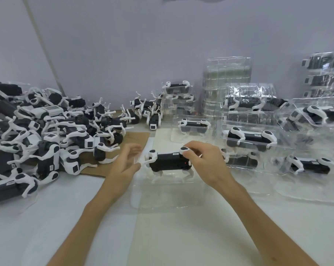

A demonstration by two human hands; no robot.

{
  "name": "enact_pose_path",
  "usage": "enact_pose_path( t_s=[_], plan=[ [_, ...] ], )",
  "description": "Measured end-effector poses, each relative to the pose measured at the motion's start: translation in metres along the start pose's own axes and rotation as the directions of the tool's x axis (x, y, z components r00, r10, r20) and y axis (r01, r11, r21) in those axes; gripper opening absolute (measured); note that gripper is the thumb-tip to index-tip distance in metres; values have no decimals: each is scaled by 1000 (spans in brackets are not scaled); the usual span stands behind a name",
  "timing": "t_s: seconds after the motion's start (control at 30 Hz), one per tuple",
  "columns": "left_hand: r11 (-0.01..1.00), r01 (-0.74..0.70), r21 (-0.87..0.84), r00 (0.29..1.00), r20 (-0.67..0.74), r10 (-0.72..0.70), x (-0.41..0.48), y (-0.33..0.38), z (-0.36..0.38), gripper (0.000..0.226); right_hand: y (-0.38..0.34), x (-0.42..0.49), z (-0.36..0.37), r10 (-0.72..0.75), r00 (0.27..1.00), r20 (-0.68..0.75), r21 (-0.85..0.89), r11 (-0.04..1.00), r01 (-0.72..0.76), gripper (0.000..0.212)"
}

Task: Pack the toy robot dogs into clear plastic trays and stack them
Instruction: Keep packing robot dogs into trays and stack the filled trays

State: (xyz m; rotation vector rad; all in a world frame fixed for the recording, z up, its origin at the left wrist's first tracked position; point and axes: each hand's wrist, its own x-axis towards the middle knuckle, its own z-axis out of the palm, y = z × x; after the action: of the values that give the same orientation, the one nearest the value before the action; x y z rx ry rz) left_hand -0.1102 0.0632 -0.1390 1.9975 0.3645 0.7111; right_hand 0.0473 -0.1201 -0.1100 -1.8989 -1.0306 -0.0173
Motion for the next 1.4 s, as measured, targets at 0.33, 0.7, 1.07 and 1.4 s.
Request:
enact_pose_path(
  t_s=[0.33,0.7,1.07,1.4],
  plan=[
    [998,-49,36,998,-28,50,4,1,-3,33,1,1,2,-59,993,100,-20,998,62,21],
    [990,131,54,990,51,-133,3,-11,3,47,8,-2,13,-58,987,153,-212,973,90,26],
    [985,150,-83,978,-133,-160,5,-8,4,35,6,-5,19,-107,990,91,-35,993,111,32],
    [979,-54,-195,990,-138,27,2,0,-3,57,9,-3,22,278,911,306,407,826,-389,107]
  ],
)
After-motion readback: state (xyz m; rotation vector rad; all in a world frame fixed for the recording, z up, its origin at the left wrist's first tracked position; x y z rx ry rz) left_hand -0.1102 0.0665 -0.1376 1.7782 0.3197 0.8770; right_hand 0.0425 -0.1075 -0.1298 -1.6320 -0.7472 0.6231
